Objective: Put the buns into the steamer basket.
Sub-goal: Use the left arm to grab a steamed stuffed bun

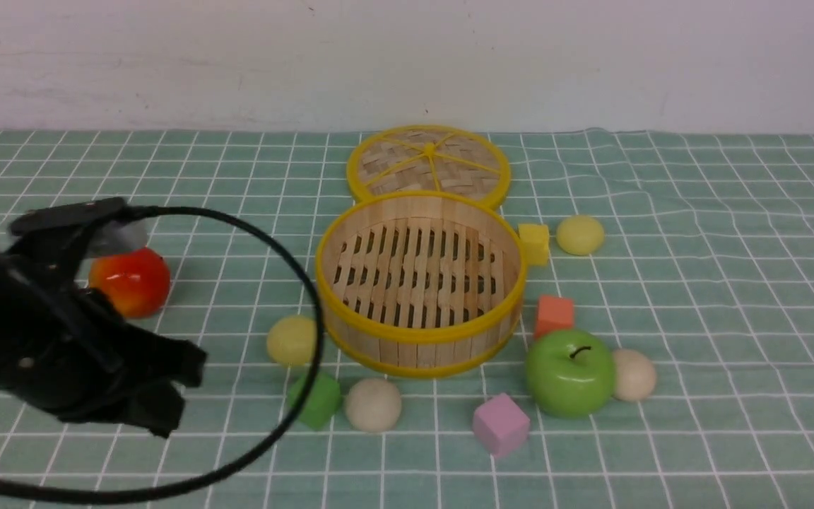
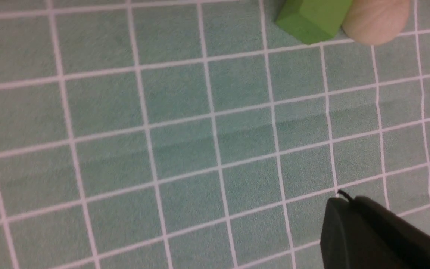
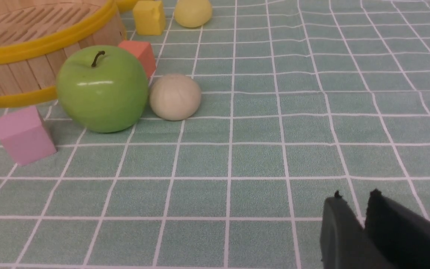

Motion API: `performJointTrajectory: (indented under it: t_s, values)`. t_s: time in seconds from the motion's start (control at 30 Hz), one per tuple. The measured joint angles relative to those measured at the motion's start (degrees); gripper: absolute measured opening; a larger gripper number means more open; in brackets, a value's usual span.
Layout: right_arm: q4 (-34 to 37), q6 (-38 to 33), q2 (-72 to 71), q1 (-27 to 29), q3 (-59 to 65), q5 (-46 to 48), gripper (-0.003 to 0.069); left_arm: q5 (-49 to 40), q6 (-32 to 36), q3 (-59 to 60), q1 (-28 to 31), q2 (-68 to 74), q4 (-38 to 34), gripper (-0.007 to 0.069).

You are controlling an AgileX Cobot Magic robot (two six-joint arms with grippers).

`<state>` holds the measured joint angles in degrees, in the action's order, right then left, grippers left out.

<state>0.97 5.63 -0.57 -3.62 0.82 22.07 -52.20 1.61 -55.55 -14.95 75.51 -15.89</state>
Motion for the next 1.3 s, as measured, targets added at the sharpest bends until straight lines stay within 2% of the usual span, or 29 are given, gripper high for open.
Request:
performJointTrajectory:
  t_s: [0.03, 0.13, 0.2, 0.4, 0.57, 0.63, 0.8, 0.93, 1.13, 1.2, 1.3]
  values:
    - [0.00, 0.00, 0.00, 0.00, 0.00, 0.00, 0.0113, 0.06, 0.00, -0.28, -0.46, 0.38, 0.22, -0.0014]
    - [0.00, 0.00, 0.00, 0.00, 0.00, 0.00, 0.0113, 0.79, 0.05, -5.88, -7.30, 7.62, 4.07, -0.0014]
    - [0.00, 0.00, 0.00, 0.00, 0.00, 0.00, 0.0113, 0.84, -0.02, -9.27, -8.21, 11.85, 5.37, -0.0014]
    - [0.00, 0.00, 0.00, 0.00, 0.00, 0.00, 0.0113, 1.17, -0.74, -21.43, -3.65, 25.08, 6.77, -0.0014]
    - [0.00, 0.00, 0.00, 0.00, 0.00, 0.00, 0.0113, 1.30, 1.55, -28.38, -1.89, 31.80, 7.06, 0.0008]
    - [0.00, 0.00, 0.00, 0.00, 0.00, 0.00, 0.0113, 1.48, 2.69, -30.94, -1.89, 34.30, 7.06, 0.0055]
    - [0.00, 0.00, 0.00, 0.00, 0.00, 0.00, 0.0113, 3.10, 3.45, -33.99, -1.89, 39.24, 7.38, 0.0228]
    - [0.00, 0.00, 0.00, 0.00, 0.00, 0.00, 0.0113, 3.89, 3.45, -34.01, -1.89, 41.22, 8.62, 0.0281]
    - [0.00, 0.00, 0.00, 0.00, 0.00, 0.00, 0.0113, 5.16, 3.45, -34.19, -1.89, 42.64, 10.24, 0.0277]
    - [0.00, 0.00, 0.00, 0.00, 0.00, 0.00, 0.0113, 5.33, 3.45, -34.19, -1.89, 42.84, 10.25, 0.0240]
    - [0.00, 0.00, 0.00, 0.00, 0.00, 0.00, 0.0113, 4.69, 3.45, -34.19, -1.89, 42.91, 10.25, 0.0124]
